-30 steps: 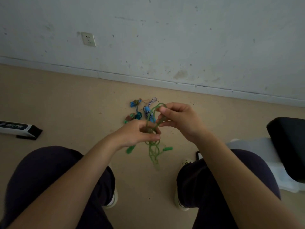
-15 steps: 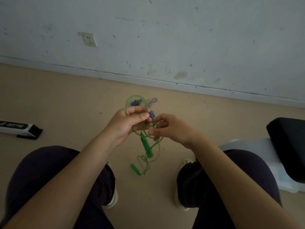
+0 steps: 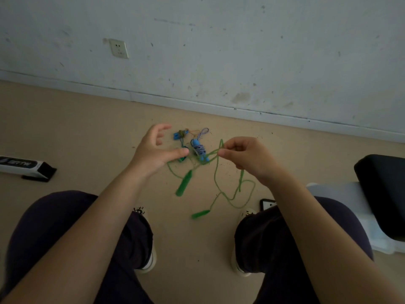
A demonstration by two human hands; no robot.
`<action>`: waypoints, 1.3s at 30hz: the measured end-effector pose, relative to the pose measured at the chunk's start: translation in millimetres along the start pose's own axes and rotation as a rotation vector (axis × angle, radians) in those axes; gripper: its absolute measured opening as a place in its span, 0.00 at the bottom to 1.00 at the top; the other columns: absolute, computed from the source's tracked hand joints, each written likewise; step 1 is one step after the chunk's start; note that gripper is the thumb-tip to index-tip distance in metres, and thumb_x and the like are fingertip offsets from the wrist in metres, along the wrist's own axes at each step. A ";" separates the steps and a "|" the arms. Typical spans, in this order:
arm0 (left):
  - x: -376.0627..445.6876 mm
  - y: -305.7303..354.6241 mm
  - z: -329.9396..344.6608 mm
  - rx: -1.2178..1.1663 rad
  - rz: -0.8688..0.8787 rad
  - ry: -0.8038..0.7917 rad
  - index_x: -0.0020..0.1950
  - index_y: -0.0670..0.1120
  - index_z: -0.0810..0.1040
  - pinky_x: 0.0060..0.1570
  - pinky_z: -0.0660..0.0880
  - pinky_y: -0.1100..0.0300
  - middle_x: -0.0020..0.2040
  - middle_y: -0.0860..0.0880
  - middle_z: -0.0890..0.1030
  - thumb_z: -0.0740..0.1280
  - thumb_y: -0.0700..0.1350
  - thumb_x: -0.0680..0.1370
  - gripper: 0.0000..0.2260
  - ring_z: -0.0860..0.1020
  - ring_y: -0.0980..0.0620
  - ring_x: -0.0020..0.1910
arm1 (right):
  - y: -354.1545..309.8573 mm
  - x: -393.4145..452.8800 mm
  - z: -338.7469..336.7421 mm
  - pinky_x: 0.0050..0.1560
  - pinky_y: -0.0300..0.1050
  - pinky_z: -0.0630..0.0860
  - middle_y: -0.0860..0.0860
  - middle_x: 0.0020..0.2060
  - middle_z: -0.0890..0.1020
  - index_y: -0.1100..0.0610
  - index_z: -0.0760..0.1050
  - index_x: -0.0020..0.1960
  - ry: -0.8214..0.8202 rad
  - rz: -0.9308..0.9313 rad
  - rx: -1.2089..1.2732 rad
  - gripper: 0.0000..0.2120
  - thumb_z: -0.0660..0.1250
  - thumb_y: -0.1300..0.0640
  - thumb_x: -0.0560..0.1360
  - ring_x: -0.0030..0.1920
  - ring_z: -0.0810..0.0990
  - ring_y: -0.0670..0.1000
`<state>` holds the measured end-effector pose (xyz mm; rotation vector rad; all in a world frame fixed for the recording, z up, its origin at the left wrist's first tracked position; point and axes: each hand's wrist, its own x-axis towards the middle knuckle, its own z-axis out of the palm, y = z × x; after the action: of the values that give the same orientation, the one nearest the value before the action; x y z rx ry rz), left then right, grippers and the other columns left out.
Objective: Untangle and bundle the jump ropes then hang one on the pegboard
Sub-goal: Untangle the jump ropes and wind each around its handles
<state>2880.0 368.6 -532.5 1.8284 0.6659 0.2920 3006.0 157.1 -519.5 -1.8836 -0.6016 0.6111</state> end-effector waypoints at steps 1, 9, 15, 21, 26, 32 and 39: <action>-3.1 2.3 1.1 0.030 0.083 -0.054 0.66 0.62 0.72 0.57 0.69 0.61 0.66 0.59 0.73 0.80 0.53 0.68 0.30 0.72 0.60 0.63 | 0.2 -1.0 2.3 0.30 0.39 0.66 0.43 0.26 0.73 0.55 0.81 0.43 -0.022 -0.008 0.005 0.07 0.75 0.51 0.72 0.27 0.67 0.44; -16.3 1.9 25.2 -0.042 0.154 -0.480 0.44 0.52 0.85 0.51 0.75 0.59 0.43 0.49 0.87 0.72 0.48 0.77 0.04 0.84 0.55 0.44 | -2.1 -1.6 17.5 0.42 0.41 0.78 0.53 0.37 0.81 0.61 0.82 0.48 -0.094 -0.115 0.214 0.06 0.72 0.58 0.75 0.37 0.79 0.49; -12.9 3.7 15.6 -0.197 0.111 -0.443 0.46 0.52 0.87 0.45 0.81 0.62 0.42 0.46 0.87 0.72 0.50 0.75 0.05 0.85 0.49 0.43 | -5.1 -2.4 17.6 0.48 0.44 0.75 0.56 0.41 0.81 0.60 0.81 0.46 -0.060 -0.057 0.331 0.07 0.69 0.56 0.77 0.44 0.78 0.52; -10.0 4.2 12.8 -0.180 0.079 -0.287 0.42 0.49 0.87 0.40 0.80 0.62 0.41 0.45 0.87 0.73 0.43 0.76 0.04 0.85 0.48 0.38 | -5.9 -1.3 14.4 0.38 0.38 0.74 0.46 0.31 0.80 0.57 0.81 0.44 -0.023 -0.018 0.137 0.07 0.74 0.54 0.74 0.32 0.76 0.44; -13.0 4.9 12.3 -0.160 0.069 -0.317 0.41 0.51 0.87 0.35 0.79 0.62 0.37 0.46 0.86 0.72 0.43 0.77 0.07 0.82 0.51 0.32 | -5.4 -3.3 14.8 0.36 0.32 0.73 0.48 0.33 0.78 0.54 0.83 0.43 -0.072 -0.036 -0.032 0.08 0.76 0.50 0.71 0.34 0.74 0.42; -10.8 1.9 8.6 -0.256 -0.028 -0.389 0.44 0.48 0.87 0.38 0.81 0.60 0.40 0.45 0.85 0.69 0.42 0.80 0.08 0.82 0.50 0.35 | -1.8 -0.7 14.3 0.41 0.35 0.74 0.44 0.36 0.81 0.52 0.81 0.45 0.104 -0.084 0.003 0.02 0.72 0.57 0.75 0.36 0.77 0.39; -9.4 0.4 14.4 -0.485 -0.145 -0.510 0.62 0.41 0.81 0.46 0.81 0.57 0.52 0.40 0.86 0.71 0.42 0.74 0.17 0.85 0.43 0.49 | -3.9 -4.6 24.0 0.54 0.46 0.79 0.57 0.49 0.82 0.54 0.82 0.55 -0.080 -0.259 -0.094 0.13 0.76 0.59 0.71 0.48 0.80 0.51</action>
<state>2879.7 351.7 -536.2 1.3038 0.3263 -0.1072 2986.4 171.6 -523.6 -1.8350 -0.9239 0.4971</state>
